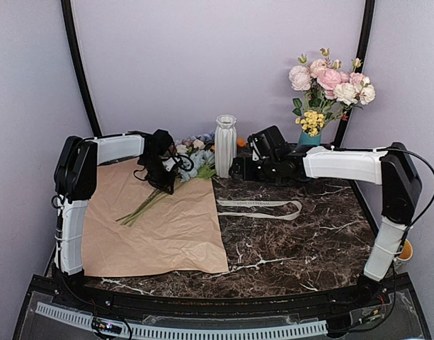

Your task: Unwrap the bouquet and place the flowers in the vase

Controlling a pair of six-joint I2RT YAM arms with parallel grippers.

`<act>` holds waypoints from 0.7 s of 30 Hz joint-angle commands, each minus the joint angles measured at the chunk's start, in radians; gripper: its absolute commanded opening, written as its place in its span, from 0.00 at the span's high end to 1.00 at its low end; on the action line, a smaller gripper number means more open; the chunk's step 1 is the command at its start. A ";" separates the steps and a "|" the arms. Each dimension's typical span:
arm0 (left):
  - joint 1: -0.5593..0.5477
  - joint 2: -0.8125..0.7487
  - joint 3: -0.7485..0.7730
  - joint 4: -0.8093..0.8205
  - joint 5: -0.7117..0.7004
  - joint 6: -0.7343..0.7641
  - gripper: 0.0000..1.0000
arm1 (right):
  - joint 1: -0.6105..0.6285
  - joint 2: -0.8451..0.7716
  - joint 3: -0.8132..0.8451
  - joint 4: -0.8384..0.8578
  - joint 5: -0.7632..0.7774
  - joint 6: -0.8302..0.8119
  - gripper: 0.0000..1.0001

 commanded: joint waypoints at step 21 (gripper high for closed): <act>-0.008 -0.005 -0.026 -0.004 -0.027 -0.058 1.00 | -0.006 -0.049 -0.014 0.037 -0.013 0.036 0.04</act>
